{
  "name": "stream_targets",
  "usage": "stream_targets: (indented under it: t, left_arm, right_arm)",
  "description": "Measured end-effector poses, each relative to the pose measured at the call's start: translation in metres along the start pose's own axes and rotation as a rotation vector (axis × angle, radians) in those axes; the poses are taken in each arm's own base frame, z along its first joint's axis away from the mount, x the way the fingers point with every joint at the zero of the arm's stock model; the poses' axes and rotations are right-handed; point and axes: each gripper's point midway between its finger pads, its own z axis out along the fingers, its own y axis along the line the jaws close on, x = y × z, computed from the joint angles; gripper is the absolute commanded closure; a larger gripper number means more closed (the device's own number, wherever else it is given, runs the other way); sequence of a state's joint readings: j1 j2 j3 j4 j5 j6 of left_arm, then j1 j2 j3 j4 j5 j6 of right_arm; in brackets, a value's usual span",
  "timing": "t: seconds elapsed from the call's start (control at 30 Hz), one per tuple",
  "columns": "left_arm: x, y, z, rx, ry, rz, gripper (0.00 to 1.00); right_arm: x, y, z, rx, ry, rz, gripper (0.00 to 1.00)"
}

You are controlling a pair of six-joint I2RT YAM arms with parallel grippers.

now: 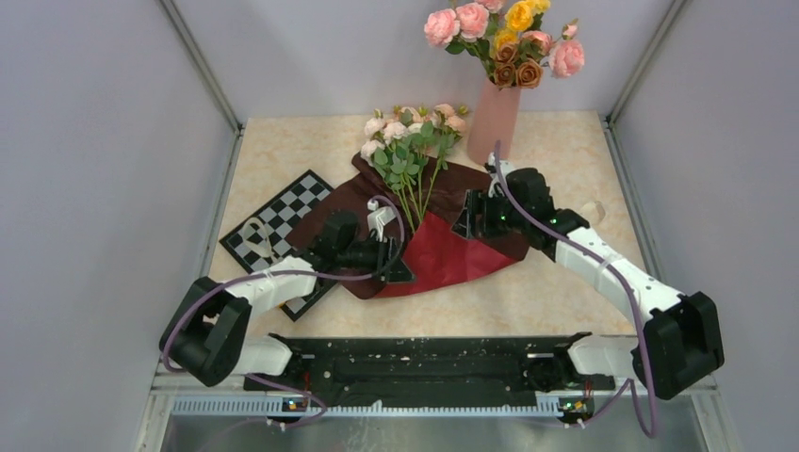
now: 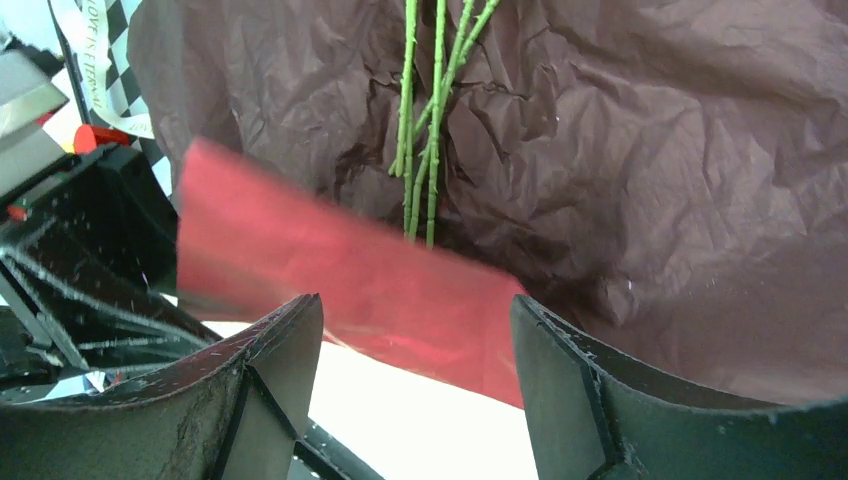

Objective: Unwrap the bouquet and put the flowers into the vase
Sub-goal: Unfold the wrapping paper at the center of the board.

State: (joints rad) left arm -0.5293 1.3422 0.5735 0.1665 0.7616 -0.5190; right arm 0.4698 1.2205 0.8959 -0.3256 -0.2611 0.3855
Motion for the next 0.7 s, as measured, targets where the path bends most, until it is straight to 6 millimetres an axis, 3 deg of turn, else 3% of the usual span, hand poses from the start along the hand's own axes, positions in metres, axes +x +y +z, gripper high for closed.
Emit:
stream_targets:
  t: [0.37,0.7]
  left_arm:
    - [0.016,-0.029,-0.001,0.078,0.041,0.097,0.59]
    - [0.032,-0.037,-0.003,0.103,0.101,0.101,0.57]
  right_arm:
    - [-0.021,0.022,0.014,-0.088,0.031,0.007,0.30]
    - [-0.001,0.039,0.027,-0.152,0.106,0.010,0.40]
